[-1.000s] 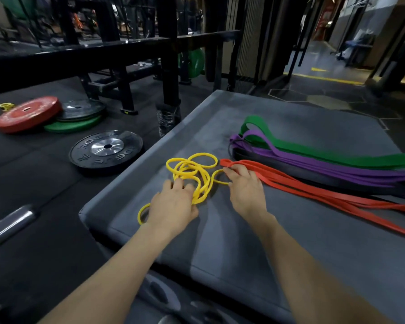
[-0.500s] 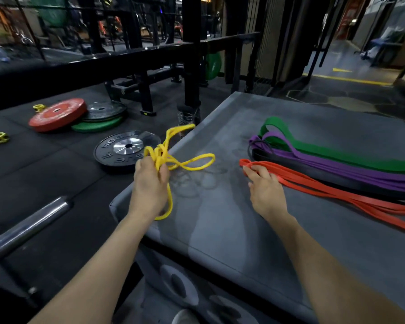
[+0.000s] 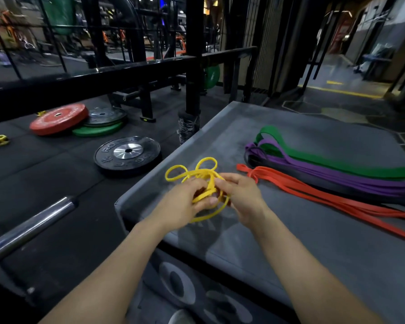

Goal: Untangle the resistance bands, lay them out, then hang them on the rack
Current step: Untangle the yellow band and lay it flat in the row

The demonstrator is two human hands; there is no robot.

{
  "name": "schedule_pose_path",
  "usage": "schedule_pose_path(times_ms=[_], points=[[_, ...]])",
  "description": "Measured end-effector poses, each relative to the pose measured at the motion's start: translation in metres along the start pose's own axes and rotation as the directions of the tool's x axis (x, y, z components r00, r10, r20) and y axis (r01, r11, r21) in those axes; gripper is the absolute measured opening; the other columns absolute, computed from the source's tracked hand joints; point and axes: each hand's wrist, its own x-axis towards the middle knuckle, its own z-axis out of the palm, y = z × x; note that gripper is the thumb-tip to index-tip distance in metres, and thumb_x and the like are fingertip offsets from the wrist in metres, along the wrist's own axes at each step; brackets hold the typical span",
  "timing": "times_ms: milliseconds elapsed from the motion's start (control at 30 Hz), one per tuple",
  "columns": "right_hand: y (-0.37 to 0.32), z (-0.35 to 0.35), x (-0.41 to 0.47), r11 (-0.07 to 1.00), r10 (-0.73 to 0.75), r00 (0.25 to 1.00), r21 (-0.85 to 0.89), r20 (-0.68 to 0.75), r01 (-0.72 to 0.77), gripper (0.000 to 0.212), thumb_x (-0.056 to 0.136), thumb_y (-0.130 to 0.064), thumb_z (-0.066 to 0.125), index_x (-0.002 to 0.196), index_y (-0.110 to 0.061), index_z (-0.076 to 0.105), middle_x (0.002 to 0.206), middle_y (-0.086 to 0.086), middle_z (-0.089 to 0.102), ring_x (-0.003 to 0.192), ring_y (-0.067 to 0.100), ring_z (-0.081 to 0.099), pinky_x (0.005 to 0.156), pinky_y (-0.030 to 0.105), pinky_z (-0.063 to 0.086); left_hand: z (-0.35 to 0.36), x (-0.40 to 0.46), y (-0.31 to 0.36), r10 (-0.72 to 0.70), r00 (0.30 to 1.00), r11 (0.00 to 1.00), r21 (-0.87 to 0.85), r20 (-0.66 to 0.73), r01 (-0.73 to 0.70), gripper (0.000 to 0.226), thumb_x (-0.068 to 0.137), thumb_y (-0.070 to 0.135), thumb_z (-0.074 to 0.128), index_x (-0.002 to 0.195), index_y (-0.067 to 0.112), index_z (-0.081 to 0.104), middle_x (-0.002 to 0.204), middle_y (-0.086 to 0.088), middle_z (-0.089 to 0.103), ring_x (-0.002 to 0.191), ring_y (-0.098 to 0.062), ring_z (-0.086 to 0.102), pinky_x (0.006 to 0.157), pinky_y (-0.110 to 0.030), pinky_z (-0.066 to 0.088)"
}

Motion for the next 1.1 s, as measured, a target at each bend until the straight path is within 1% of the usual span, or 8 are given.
schedule_pose_path(times_ms=[133, 333, 467, 533, 733, 833, 967, 1100], points=[[-0.004, -0.033, -0.002, 0.990, -0.021, 0.968, 0.133, -0.249, 0.055, 0.028, 0.086, 0.008, 0.053, 0.065, -0.008, 0.061, 0.045, -0.003, 0.059, 0.044, 0.007, 0.052, 0.049, 0.020, 0.039, -0.008, 0.002, 0.006, -0.246, 0.942, 0.968, -0.104, -0.228, 0.227, 0.019, 0.088, 0.032, 0.061, 0.074, 0.019, 0.058, 0.059, 0.006, 0.048, 0.055, -0.003, 0.045, 0.056, -0.026, 0.032], [-0.012, -0.082, -0.012, 0.995, -0.054, 0.847, 0.041, -0.529, 0.089, 0.028, 0.089, 0.004, 0.051, 0.068, -0.014, 0.057, 0.060, 0.006, 0.049, 0.054, 0.014, 0.042, 0.050, 0.022, 0.039, -0.015, 0.002, 0.005, -0.564, 0.720, 0.826, -0.254, -0.404, 0.504, 0.026, 0.086, 0.023, 0.058, 0.065, 0.017, 0.043, 0.065, 0.001, 0.048, 0.079, -0.032, 0.054, 0.066, -0.032, 0.036], [-0.019, -0.096, -0.025, 0.998, 0.022, 0.873, 0.062, -0.488, 0.009, 0.027, 0.089, 0.005, 0.051, 0.070, -0.012, 0.057, 0.064, 0.006, 0.051, 0.057, 0.013, 0.046, 0.058, 0.024, 0.042, -0.015, 0.002, 0.008, -0.614, 0.671, 0.777, -0.169, -0.416, 0.607, 0.019, 0.087, 0.026, 0.052, 0.084, 0.007, 0.050, 0.095, -0.018, 0.053, 0.102, -0.040, 0.054, 0.079, -0.041, 0.042], [-0.017, -0.100, -0.029, 0.974, -0.032, 0.943, -0.221, -0.331, -0.044, 0.022, 0.088, 0.008, 0.050, 0.077, -0.003, 0.065, 0.061, 0.004, 0.049, 0.053, 0.009, 0.045, 0.054, 0.023, 0.039, -0.011, 0.000, 0.016, -0.611, 0.686, 0.712, 0.104, -0.395, 0.694, 0.042, 0.086, 0.033, 0.057, 0.113, 0.003, 0.048, 0.124, -0.018, 0.039, 0.117, -0.038, 0.042, 0.093, -0.042, 0.037], [-0.015, -0.112, -0.034, 0.622, -0.217, 0.971, -0.781, -0.102, 0.057, 0.025, 0.088, 0.007, 0.045, 0.096, -0.001, 0.068, 0.078, 0.005, 0.056, 0.073, 0.014, 0.049, 0.064, 0.022, 0.037, 0.012, 0.011, 0.051, -0.400, 0.845, 0.835, 0.240, -0.355, 0.496, 0.032, 0.093, 0.040, 0.046, 0.083, 0.013, 0.061, 0.093, -0.009, 0.053, 0.089, -0.029, 0.054, 0.067, -0.031, 0.035], [-0.018, -0.117, -0.037, 0.710, -0.250, 0.967, -0.687, -0.036, 0.158, 0.032, 0.084, 0.013, 0.046, 0.083, -0.013, 0.064, 0.075, -0.003, 0.058, 0.072, 0.008, 0.052, 0.063, 0.020, 0.039, 0.036, 0.027, 0.048, -0.187, 0.951, 0.964, 0.138, -0.247, 0.226, 0.015, 0.085, 0.021, 0.063, 0.099, 0.016, 0.060, 0.104, -0.003, 0.049, 0.090, -0.022, 0.055, 0.076, -0.031, 0.040], [-0.026, -0.120, -0.045, 0.853, -0.261, 0.963, -0.453, 0.062, 0.260, 0.037, 0.087, 0.014, 0.045, 0.078, -0.018, 0.059, 0.073, -0.005, 0.059, 0.066, -0.004, 0.053, 0.067, 0.011, 0.043, 0.066, 0.045, 0.042, -0.161, 0.938, 0.955, 0.288, 0.306, 0.070, 0.067, 0.077, 0.026, 0.070, 0.136, 0.017, 0.040, 0.135, -0.005, 0.045, 0.122, -0.026, 0.045, 0.101, -0.036, 0.038], [-0.030, -0.132, -0.040, 0.948, -0.270, 0.956, -0.208, -0.118, 0.242, 0.035, 0.092, 0.011, 0.040, 0.084, -0.015, 0.061, 0.068, 0.000, 0.055, 0.055, 0.002, 0.047, 0.059, 0.018, 0.038, 0.068, 0.052, 0.053, -0.174, 0.963, 0.933, 0.346, 0.207, 0.094, 0.016, 0.088, 0.032, 0.057, 0.086, 0.016, 0.056, 0.096, -0.010, 0.055, 0.099, -0.031, 0.057, 0.076, -0.034, 0.043]])
